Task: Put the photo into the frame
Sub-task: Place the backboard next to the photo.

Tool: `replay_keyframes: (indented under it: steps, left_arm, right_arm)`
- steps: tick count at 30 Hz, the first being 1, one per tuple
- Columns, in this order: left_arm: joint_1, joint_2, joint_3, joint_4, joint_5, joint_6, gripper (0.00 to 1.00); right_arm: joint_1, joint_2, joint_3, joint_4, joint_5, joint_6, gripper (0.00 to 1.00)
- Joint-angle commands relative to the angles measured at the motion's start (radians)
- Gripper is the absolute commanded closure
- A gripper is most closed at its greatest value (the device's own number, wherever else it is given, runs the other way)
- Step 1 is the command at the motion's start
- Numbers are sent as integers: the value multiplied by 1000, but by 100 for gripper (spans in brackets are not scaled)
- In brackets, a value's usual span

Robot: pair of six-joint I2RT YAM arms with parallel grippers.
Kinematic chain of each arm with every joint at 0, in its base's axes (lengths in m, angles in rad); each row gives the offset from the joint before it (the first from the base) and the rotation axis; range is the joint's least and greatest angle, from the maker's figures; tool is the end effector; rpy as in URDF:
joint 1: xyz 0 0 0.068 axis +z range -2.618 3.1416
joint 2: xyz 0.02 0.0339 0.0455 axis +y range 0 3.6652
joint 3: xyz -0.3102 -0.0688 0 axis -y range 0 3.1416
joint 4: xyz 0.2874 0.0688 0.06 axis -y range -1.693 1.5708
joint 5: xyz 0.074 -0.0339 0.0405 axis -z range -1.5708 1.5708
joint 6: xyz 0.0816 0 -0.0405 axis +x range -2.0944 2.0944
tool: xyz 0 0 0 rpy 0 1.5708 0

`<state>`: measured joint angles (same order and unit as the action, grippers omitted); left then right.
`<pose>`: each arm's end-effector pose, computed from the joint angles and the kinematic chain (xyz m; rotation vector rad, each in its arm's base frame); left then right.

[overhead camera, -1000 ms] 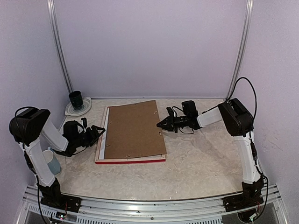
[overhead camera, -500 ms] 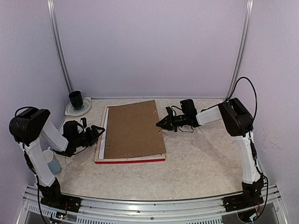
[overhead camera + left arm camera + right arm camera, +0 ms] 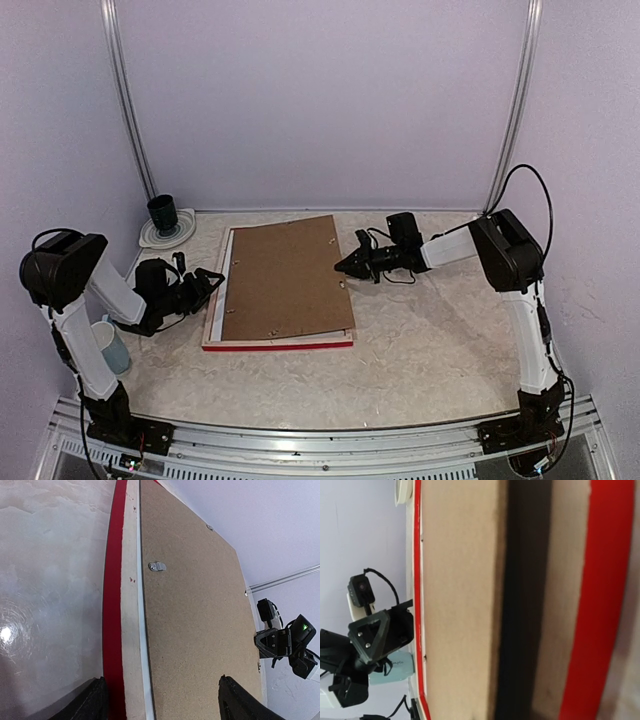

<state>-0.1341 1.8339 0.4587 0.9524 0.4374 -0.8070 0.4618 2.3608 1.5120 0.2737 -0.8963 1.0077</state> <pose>0.3425 -0.0811 0.0821 -0.4052 2.0656 -1.0236 0.4910 0.3156 0.0878 0.0429 2.4709 1.7241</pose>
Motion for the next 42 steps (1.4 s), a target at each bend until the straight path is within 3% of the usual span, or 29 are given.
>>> replay_keyframes:
  steps: [1, 18, 26, 42]
  left_arm:
    - [-32, -7, -15, 34, 66, -25, 26]
    - [-231, -46, -49, 72, -56, -104, 22]
    - [-244, -73, -91, 93, -82, -120, 22]
    - [-276, -82, -135, 68, -229, -166, 26]
  right_arm:
    - [18, -56, -62, -73, 91, -34, 100]
    - [-25, -210, -322, -15, 109, -43, 100]
    - [-41, -244, -378, 71, 79, 30, 100]
    - [-52, -354, -448, 80, 161, 67, 100]
